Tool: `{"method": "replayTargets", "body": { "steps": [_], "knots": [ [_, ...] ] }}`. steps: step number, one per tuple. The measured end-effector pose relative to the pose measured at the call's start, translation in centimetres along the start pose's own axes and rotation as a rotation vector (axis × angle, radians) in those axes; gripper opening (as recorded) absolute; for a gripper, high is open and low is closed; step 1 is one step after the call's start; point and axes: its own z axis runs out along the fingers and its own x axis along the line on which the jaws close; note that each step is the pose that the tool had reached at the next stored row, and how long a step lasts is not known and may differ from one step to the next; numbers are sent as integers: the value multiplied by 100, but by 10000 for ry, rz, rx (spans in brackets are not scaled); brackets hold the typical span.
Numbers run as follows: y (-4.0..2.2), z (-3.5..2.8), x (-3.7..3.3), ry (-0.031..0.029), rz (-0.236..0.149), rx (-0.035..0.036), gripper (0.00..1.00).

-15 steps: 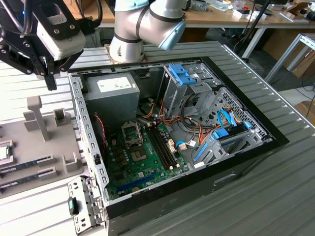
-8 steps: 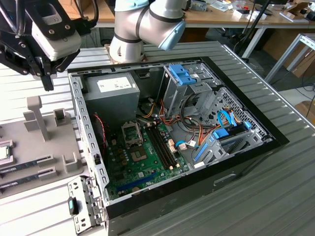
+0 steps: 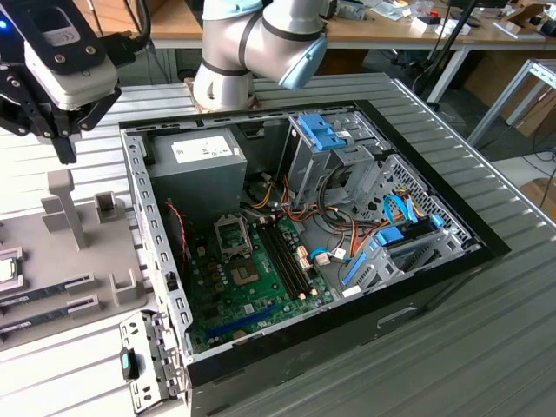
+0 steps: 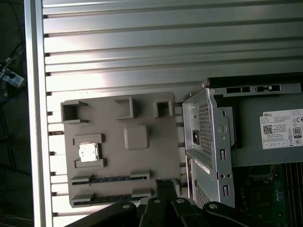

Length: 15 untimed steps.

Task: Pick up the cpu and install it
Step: 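Reach for the cpu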

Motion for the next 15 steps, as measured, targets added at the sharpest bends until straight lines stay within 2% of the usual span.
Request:
{"method": "replayTargets", "body": {
  "steps": [7, 15],
  "knots": [
    [-4, 6, 54, 1, 0, 0, 11],
    [-6, 12, 79, 0, 0, 0, 11]
  ]
}}
